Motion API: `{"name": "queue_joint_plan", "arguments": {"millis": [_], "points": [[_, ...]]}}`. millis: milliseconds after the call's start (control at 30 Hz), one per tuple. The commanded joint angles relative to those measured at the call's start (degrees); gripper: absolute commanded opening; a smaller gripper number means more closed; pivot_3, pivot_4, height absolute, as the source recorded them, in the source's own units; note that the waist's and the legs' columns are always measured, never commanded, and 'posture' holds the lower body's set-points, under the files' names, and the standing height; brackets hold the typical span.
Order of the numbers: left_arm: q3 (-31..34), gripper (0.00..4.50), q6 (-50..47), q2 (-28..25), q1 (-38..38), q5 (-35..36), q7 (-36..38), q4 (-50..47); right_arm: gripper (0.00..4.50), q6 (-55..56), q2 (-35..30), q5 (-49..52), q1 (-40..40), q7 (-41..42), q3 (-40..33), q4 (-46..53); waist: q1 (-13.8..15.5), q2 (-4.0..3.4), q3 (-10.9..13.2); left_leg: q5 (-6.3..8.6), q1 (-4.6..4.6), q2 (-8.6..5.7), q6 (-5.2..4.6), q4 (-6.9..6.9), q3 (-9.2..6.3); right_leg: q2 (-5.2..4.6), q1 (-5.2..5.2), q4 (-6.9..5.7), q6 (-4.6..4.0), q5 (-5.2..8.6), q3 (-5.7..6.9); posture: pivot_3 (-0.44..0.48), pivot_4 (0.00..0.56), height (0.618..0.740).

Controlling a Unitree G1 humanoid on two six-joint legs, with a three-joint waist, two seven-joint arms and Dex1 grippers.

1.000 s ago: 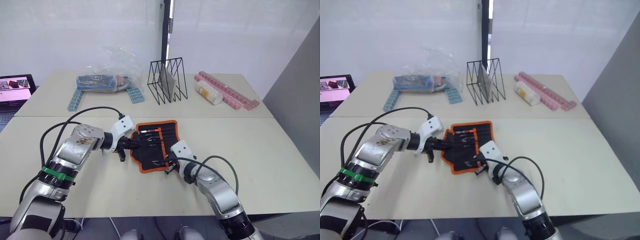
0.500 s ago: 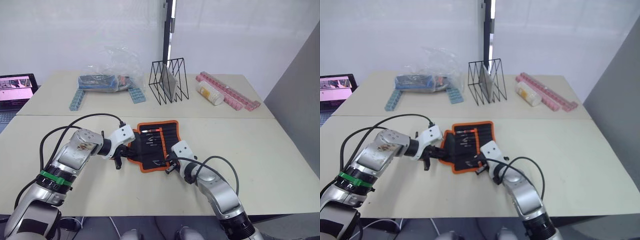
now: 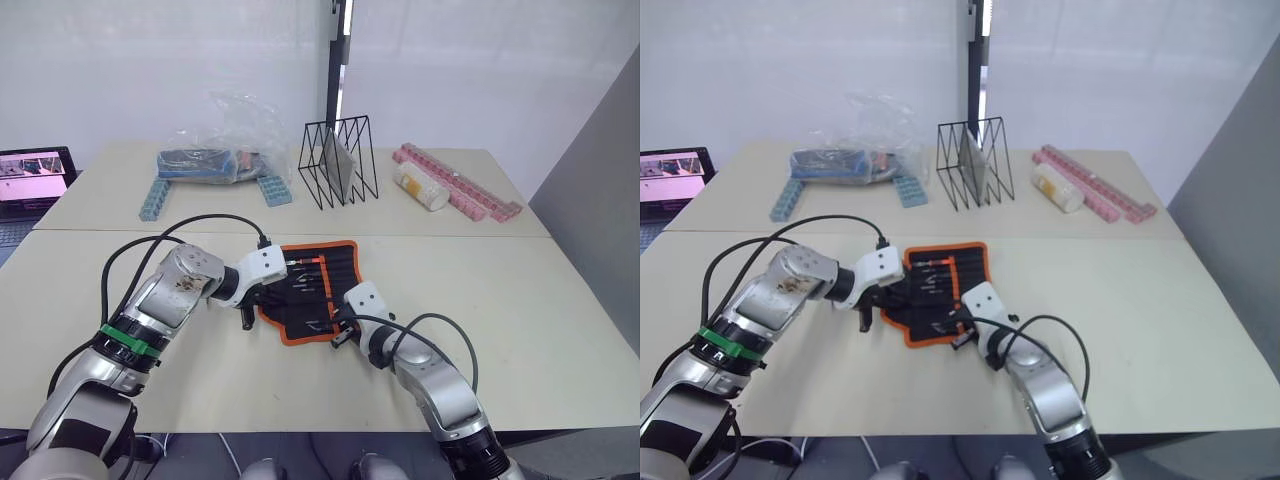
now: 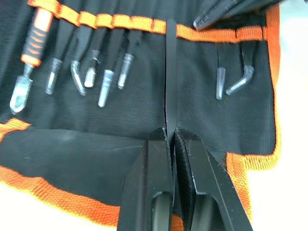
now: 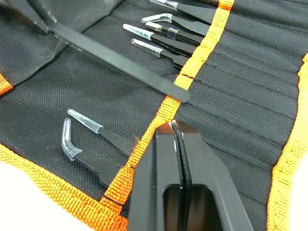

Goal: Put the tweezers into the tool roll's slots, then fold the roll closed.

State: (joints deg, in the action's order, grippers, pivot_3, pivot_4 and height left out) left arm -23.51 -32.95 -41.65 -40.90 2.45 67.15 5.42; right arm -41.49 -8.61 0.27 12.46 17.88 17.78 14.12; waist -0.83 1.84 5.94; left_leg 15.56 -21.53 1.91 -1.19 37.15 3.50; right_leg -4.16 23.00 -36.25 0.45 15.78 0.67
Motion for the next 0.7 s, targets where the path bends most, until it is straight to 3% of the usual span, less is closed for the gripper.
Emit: {"name": "queue_joint_plan", "arguments": {"millis": [33,700], "points": [[0.26,0.05,1.44,-1.86,-1.01,-1.97,0.99,0.02,0.0,-5.61,-0.6,-0.2,-3.42,-0.06,1.56,-5.11,0.0,0.0,0.0,0.0,0.0,0.0,0.0,0.0,0.0,0.0,0.0,-0.02,0.0,0.0,0.0,0.0,0.15,0.737],[-1.76,0.05,3.88,0.84,-4.94,-7.4,2.84,4.92,0.0,-5.5,0.55,0.01,-3.56,-1.11,1.7,-5.42,0.01,-0.01,0.01,0.12,-0.17,0.0,-0.21,0.7,-0.01,0.03,0.05,-0.57,0.08,0.08,-0.01,0.0,0.15,0.737]]}}
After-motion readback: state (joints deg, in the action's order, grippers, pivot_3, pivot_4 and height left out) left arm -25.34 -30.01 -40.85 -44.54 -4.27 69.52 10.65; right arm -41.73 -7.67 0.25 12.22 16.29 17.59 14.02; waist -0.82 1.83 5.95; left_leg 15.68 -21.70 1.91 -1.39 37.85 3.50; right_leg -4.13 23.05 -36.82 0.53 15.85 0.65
